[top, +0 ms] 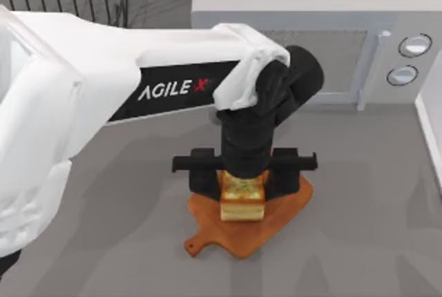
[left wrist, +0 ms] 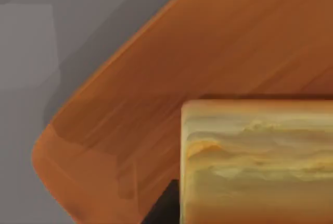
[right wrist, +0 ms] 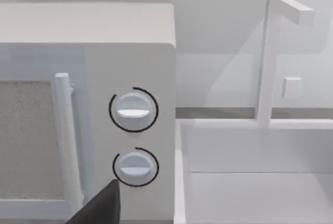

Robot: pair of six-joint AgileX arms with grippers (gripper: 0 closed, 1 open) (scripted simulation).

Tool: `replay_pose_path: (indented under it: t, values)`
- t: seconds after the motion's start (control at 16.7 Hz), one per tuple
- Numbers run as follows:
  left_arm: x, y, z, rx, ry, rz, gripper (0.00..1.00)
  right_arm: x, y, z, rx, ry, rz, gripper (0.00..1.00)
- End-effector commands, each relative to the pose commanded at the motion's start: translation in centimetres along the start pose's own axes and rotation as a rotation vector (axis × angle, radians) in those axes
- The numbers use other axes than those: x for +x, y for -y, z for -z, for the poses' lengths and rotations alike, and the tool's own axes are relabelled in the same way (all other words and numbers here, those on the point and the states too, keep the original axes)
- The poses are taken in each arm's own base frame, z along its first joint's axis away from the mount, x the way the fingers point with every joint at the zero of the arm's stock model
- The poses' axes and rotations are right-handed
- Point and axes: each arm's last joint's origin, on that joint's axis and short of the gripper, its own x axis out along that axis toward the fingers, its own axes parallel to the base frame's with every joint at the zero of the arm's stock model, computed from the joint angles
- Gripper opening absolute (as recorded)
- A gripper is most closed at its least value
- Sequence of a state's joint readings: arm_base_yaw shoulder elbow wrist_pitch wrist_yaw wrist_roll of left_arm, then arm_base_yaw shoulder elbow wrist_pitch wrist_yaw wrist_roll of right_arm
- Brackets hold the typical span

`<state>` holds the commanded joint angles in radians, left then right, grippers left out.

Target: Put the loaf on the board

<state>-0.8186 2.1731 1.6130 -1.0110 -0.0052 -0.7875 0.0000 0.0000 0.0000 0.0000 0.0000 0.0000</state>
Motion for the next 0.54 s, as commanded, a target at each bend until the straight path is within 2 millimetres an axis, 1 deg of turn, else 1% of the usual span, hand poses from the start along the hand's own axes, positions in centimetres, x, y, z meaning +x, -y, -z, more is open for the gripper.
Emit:
replay_pose_path:
  t: [0.18, 0.24, 0.54]
  values:
    - [0.0, 0.0, 0.0, 0.0, 0.0, 0.0, 0.98, 0.0, 0.0, 0.0, 0.0, 0.0, 0.0, 1.0]
    - [0.0, 0.0, 0.0, 0.0, 0.0, 0.0, 1.0, 0.0, 0.0, 0.0, 0.0, 0.0, 0.0, 1.0]
    - [0.0, 0.0, 0.0, 0.0, 0.0, 0.0, 1.0, 0.0, 0.0, 0.0, 0.0, 0.0, 0.0, 1.0]
